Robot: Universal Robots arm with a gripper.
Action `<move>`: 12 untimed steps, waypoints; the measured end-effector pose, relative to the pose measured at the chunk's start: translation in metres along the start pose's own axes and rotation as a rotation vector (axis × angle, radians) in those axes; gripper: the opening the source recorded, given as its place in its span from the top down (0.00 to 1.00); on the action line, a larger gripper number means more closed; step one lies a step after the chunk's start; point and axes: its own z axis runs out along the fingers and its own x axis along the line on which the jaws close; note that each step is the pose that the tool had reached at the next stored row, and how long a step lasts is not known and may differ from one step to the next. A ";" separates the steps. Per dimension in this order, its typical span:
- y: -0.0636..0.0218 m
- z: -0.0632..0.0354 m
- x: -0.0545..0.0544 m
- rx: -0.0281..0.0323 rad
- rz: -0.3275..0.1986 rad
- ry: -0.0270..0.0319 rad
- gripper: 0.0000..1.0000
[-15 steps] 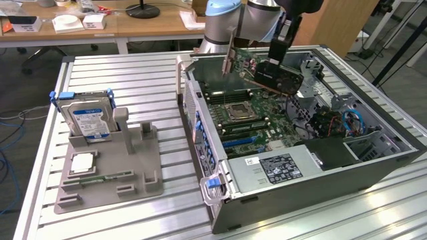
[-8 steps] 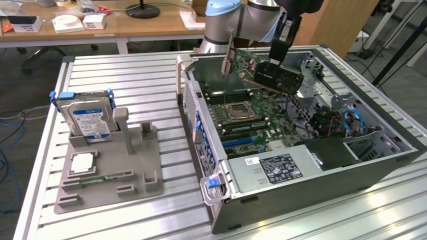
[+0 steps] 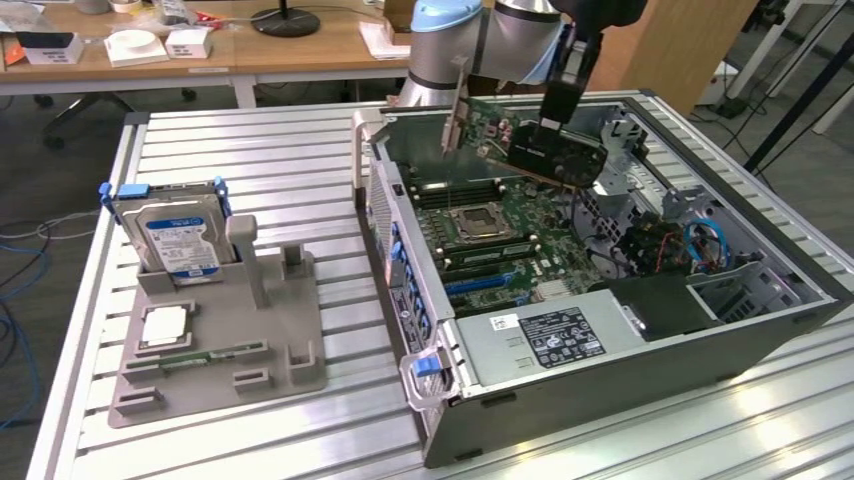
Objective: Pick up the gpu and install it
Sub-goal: 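Insert the gpu into the slot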
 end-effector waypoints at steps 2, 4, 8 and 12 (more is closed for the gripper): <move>0.0000 0.0000 0.000 -0.0001 -0.011 0.0001 0.74; 0.0000 0.0000 0.000 -0.0003 -0.020 0.0002 0.74; 0.0000 0.0000 0.000 -0.0006 -0.036 0.0002 0.74; 0.0000 0.0000 0.000 -0.0006 -0.038 0.0003 0.74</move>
